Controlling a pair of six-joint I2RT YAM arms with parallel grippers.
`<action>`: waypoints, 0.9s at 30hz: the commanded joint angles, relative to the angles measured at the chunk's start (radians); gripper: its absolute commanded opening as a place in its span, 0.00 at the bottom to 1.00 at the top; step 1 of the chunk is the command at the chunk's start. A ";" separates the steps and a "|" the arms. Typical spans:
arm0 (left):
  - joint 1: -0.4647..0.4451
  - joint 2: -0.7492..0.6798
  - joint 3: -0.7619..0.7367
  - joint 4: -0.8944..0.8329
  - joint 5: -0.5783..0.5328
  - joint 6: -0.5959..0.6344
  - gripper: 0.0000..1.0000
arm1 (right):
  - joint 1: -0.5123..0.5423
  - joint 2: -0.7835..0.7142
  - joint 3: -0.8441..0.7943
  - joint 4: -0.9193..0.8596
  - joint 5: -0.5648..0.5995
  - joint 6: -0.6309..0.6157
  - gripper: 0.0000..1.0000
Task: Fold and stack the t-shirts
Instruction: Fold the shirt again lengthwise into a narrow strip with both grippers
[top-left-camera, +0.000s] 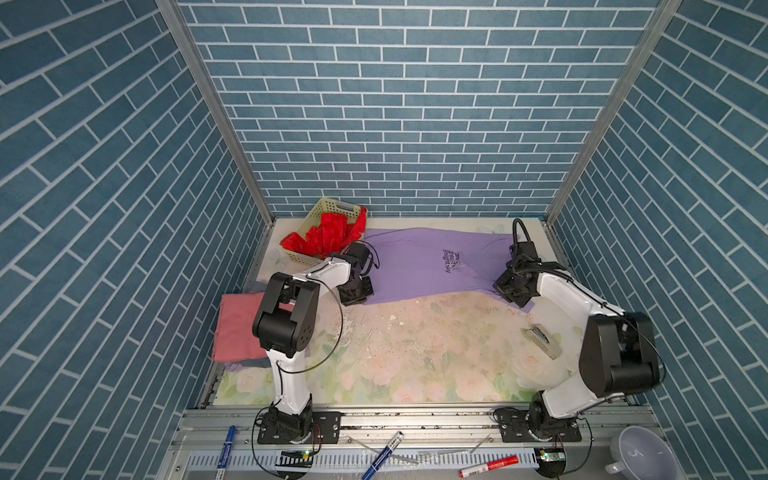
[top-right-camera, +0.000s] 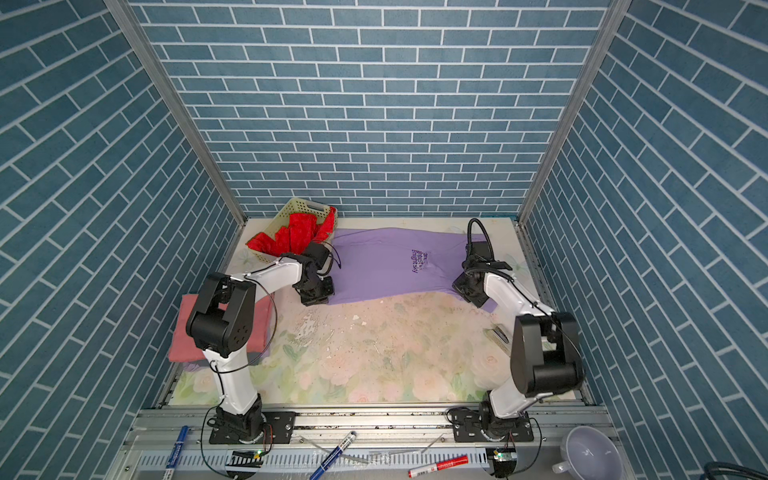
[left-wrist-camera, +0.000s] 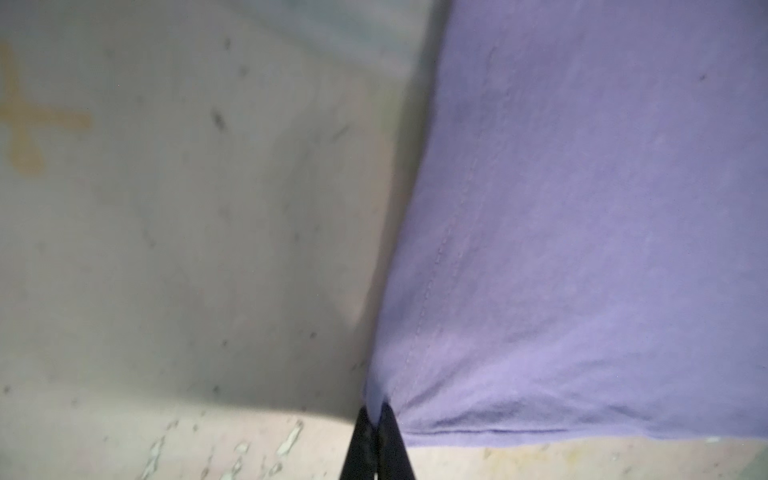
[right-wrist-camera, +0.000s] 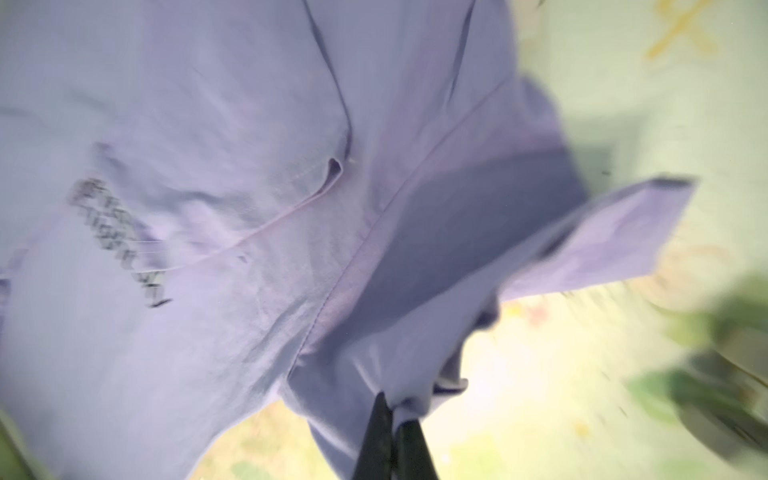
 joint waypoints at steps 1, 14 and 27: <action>-0.004 -0.020 -0.040 -0.093 -0.015 0.008 0.00 | 0.017 -0.098 -0.028 -0.178 0.109 0.038 0.00; 0.046 0.050 0.272 -0.112 0.143 -0.012 0.00 | 0.019 0.236 0.388 -0.130 0.110 -0.171 0.00; 0.127 0.219 0.524 -0.072 0.113 -0.051 0.00 | -0.011 0.579 0.781 -0.229 0.120 -0.292 0.00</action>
